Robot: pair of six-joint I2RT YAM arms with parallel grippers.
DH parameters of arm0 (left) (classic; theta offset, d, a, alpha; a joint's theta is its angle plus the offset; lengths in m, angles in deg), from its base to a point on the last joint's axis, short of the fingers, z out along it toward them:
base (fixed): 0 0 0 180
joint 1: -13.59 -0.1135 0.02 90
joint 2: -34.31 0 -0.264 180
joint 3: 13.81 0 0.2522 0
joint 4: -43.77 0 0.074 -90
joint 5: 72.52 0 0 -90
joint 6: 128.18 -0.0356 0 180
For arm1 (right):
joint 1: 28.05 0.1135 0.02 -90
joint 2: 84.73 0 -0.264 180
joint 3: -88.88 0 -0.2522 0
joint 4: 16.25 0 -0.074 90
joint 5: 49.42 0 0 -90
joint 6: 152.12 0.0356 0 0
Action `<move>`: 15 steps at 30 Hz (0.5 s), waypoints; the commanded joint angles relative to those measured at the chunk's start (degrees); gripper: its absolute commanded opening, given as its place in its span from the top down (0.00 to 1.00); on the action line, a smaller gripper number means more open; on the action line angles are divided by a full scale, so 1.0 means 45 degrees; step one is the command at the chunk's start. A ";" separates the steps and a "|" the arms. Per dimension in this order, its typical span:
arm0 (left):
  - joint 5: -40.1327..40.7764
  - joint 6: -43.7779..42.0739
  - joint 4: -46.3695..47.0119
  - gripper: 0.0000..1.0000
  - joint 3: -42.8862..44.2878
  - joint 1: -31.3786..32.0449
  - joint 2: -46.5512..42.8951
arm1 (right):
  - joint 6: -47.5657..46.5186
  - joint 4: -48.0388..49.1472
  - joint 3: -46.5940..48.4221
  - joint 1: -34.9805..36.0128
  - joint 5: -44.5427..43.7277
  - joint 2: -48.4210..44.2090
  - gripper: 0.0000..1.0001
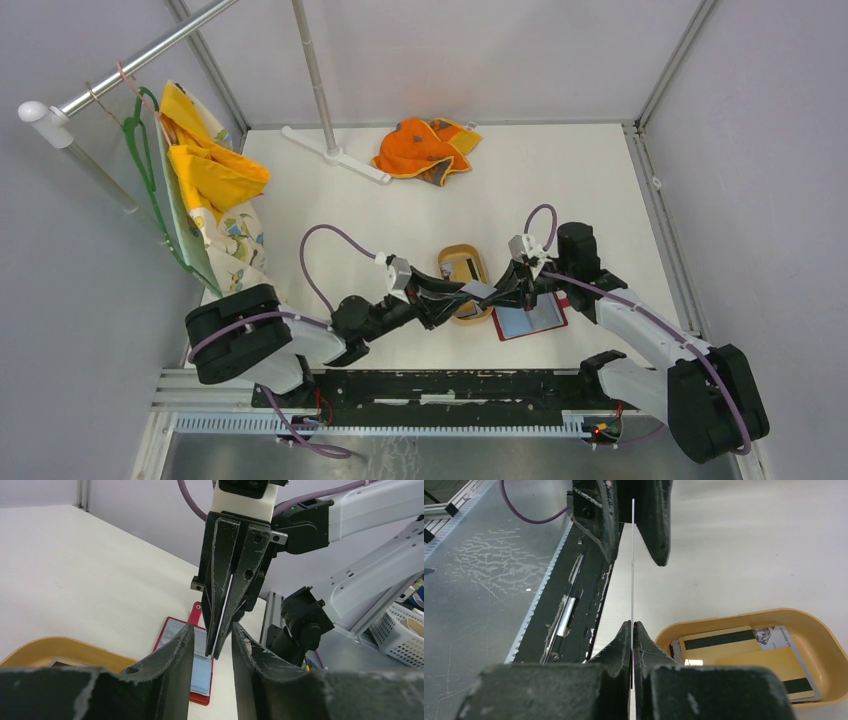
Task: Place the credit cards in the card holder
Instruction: Move the storage box to the center of the board.
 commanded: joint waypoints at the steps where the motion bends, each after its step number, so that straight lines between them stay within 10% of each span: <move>1: -0.0747 0.0539 0.1358 0.75 0.0478 -0.0167 0.0181 | -0.0188 0.0111 0.0535 0.0114 0.0231 -0.0018 0.99; 3: -0.1005 0.0799 0.1350 0.97 0.0528 -0.0347 0.0293 | -0.0241 0.0118 0.0516 0.0167 0.0135 -0.0017 0.96; 9: -0.1403 0.1832 0.0699 0.98 -0.0175 -0.1176 -0.0401 | -0.3898 -0.3093 0.1277 0.0183 -0.1326 -0.0067 0.38; 15: -0.1996 0.1408 -0.7679 0.98 0.0879 -0.1672 -0.3411 | -0.8058 -0.6074 0.1864 -0.0094 -0.3839 -0.0951 0.02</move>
